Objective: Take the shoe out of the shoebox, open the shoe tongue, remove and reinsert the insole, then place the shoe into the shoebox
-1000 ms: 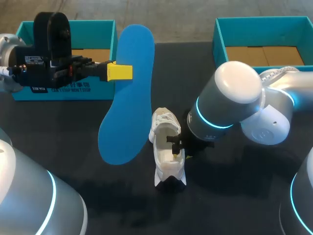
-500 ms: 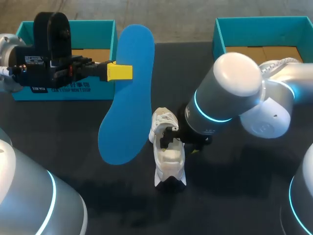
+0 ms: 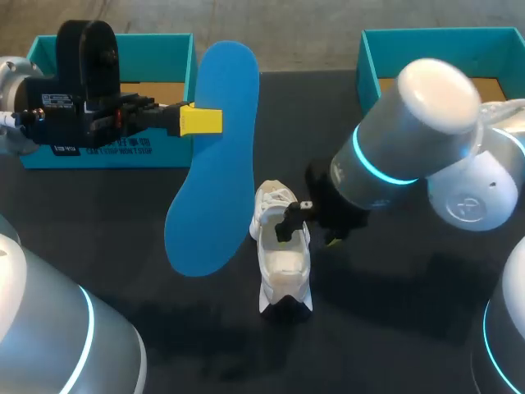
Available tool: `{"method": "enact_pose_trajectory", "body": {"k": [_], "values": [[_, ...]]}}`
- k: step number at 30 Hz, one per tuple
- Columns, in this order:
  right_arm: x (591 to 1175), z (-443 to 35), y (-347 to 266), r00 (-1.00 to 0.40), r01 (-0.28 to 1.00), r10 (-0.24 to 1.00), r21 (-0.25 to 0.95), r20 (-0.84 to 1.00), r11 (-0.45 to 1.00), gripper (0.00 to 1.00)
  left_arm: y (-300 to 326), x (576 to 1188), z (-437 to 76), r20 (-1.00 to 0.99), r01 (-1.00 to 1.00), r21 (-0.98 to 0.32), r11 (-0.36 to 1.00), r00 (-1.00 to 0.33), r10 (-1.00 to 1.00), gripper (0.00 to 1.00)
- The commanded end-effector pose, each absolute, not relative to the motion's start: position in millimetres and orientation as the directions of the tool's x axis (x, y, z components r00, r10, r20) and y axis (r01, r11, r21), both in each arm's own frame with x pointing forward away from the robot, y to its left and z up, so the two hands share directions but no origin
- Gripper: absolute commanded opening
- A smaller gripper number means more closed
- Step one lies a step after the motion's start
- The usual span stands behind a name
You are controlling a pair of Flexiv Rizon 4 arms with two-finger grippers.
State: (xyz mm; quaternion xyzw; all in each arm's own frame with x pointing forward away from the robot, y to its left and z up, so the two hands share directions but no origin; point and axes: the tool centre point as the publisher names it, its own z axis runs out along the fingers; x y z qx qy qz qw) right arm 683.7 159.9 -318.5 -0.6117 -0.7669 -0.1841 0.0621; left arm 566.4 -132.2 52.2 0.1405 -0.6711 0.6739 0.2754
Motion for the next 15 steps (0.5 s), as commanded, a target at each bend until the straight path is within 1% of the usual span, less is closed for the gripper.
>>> {"method": "enact_pose_trajectory", "body": {"k": [1, 3, 5, 6, 7, 15], "values": [[682, -308, 141, -0.277, 0.954, 0.873, 0.225, 0.402, 0.200, 1.00, -132, 566, 52, 0.558, -0.559, -0.827, 0.052, -0.809, 0.183, 0.00], [681, -304, 137, -0.274, 0.956, 0.875, 0.217, 0.400, 0.200, 1.00, -132, 566, 52, 0.558, -0.559, -0.827, 0.052, -0.809, 0.183, 0.00], [682, -301, 133, -0.311, 0.939, 0.849, 0.275, 0.428, 0.206, 1.00, -132, 566, 52, 0.558, -0.559, -0.827, 0.052, -0.809, 0.183, 0.00], [684, -299, 129, -0.363, 0.915, 0.812, 0.340, 0.458, 0.217, 1.00, -132, 566, 52, 0.558, -0.559, -0.827, 0.052, -0.809, 0.183, 0.00], [686, -296, 126, -0.397, 0.898, 0.783, 0.379, 0.478, 0.223, 1.00, -132, 566, 52, 0.558, -0.559, -0.827, 0.052, -0.809, 0.183, 0.00], [686, -296, 126, -0.397, 0.898, 0.783, 0.379, 0.478, 0.223, 1.00, -132, 566, 52, 0.558, -0.559, -0.827, 0.052, -0.809, 0.183, 0.00]]}}
